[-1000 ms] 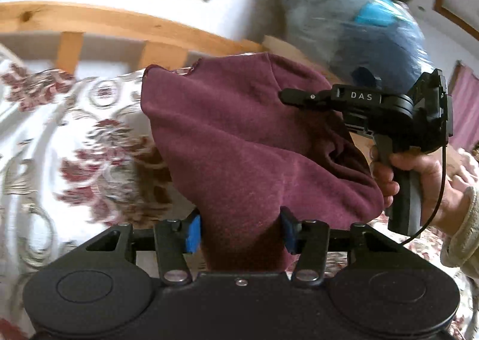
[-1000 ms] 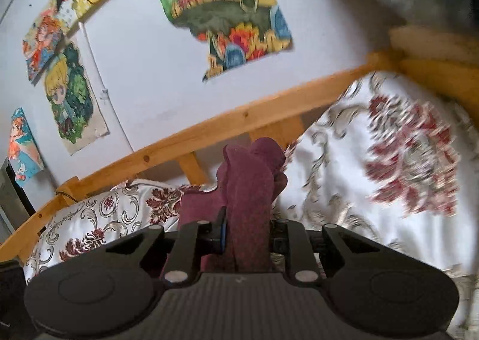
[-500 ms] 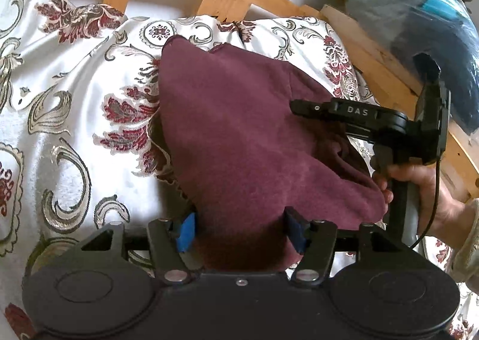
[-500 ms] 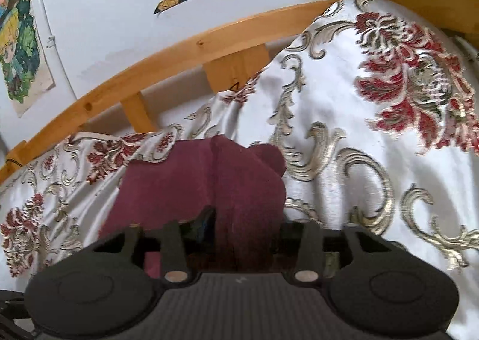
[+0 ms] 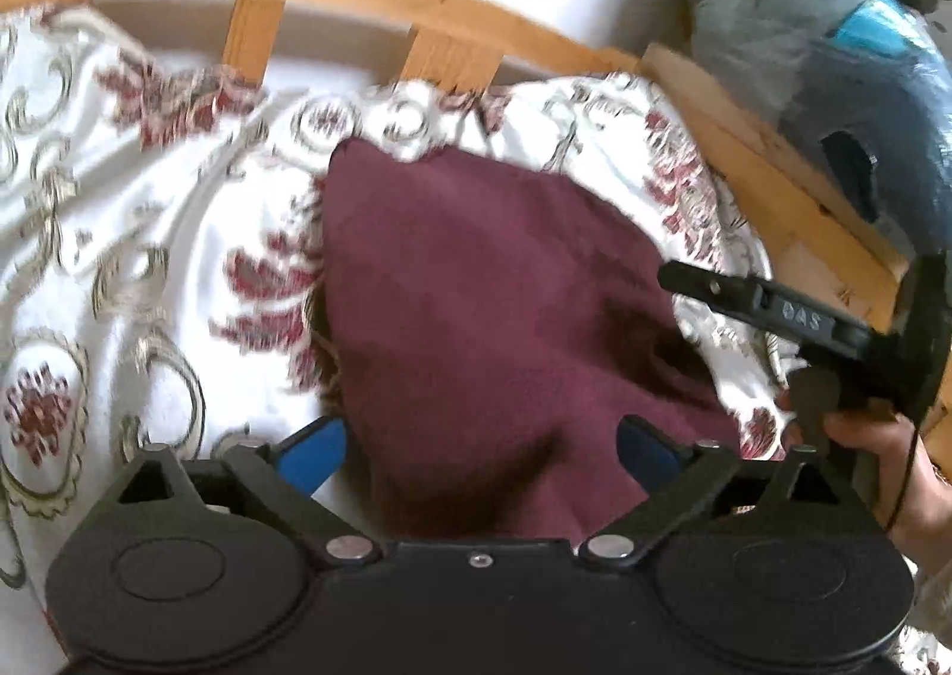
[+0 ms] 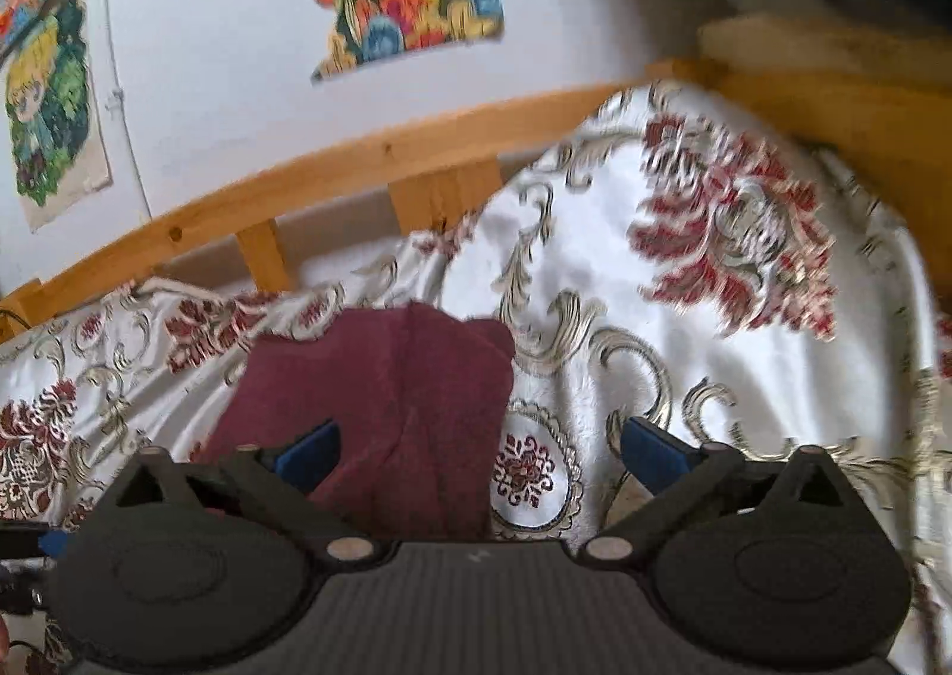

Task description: Fold small clothes

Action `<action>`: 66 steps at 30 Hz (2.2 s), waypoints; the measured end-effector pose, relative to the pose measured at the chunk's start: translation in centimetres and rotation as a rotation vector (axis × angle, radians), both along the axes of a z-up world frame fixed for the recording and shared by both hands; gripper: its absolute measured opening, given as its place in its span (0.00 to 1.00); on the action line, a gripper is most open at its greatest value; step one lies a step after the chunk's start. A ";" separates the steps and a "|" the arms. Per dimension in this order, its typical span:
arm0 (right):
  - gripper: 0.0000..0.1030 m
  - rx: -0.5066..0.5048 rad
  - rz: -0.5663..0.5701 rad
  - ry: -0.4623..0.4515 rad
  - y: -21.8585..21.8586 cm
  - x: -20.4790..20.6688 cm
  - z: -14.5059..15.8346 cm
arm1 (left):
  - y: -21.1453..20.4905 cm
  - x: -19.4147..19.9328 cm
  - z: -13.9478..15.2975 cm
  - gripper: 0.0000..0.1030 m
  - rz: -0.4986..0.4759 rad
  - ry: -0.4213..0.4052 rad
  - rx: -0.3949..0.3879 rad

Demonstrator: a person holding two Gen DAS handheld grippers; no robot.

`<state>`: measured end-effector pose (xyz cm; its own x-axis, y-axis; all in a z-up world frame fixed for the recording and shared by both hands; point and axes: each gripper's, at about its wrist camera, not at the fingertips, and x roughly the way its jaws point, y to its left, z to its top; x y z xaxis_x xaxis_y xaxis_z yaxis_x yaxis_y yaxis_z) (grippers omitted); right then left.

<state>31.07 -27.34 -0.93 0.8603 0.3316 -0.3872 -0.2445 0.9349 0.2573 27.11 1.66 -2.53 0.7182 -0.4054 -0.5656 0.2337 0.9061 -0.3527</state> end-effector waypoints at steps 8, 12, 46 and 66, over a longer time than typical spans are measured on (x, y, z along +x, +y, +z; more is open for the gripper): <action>1.00 -0.040 -0.046 -0.124 -0.2 -6.3 3.0 | -1.5 -3.8 3.7 0.99 0.033 -0.135 0.125; 1.00 -0.061 -0.066 -0.182 -0.3 -9.8 5.1 | -2.1 -6.4 6.0 0.99 0.045 -0.186 0.169; 1.00 -0.229 0.014 -0.282 1.5 -30.5 6.0 | -2.8 -25.0 6.2 0.99 0.272 -0.142 0.326; 1.00 -0.235 -0.038 -0.183 2.1 -29.2 5.3 | -1.5 -24.1 4.3 0.99 0.317 -0.131 0.294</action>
<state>1.90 -25.28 4.39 0.9330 0.2175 -0.2869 -0.2305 0.9730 -0.0121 2.98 0.16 1.78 0.8543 0.0105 -0.5197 -0.0464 0.9974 -0.0560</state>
